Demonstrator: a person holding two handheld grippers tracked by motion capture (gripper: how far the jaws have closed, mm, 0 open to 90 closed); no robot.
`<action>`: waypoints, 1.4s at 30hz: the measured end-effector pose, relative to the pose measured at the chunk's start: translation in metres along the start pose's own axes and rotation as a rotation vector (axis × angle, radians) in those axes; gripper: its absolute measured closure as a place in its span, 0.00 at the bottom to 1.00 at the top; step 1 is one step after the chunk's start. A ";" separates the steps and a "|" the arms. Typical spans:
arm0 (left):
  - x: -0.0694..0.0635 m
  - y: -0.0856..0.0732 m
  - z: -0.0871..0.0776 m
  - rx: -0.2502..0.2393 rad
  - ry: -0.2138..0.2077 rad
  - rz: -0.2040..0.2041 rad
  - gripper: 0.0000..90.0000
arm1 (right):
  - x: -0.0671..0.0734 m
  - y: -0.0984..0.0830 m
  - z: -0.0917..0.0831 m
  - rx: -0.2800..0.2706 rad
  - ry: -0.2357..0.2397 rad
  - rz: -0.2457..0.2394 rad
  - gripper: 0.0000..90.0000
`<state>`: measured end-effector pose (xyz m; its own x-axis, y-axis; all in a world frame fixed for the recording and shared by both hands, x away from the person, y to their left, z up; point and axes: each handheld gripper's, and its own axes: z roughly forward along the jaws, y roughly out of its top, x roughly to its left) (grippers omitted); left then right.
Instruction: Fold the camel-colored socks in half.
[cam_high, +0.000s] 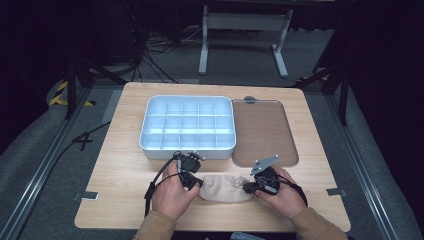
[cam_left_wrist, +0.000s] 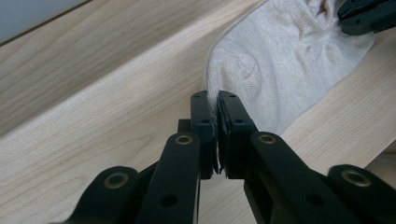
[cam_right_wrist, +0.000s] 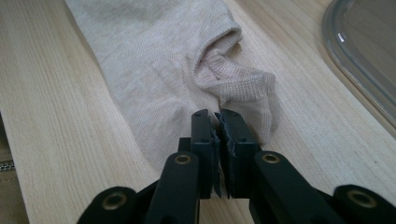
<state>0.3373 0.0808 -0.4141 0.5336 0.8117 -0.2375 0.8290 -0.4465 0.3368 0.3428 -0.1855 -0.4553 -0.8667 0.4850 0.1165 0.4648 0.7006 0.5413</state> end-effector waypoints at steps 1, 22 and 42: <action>-0.001 0.000 -0.001 -0.002 -0.007 0.000 0.95 | 0.001 0.000 0.001 0.002 -0.010 -0.013 0.94; -0.025 0.020 -0.012 -0.035 -0.055 0.090 0.95 | 0.002 -0.004 0.002 -0.036 -0.011 0.002 0.99; -0.044 0.035 -0.017 -0.072 -0.094 0.150 0.95 | 0.004 -0.008 0.002 -0.055 -0.022 0.004 0.99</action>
<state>0.3403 0.0357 -0.3766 0.6666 0.6977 -0.2624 0.7265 -0.5291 0.4385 0.3364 -0.1880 -0.4612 -0.8604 0.4995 0.1011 0.4572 0.6688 0.5862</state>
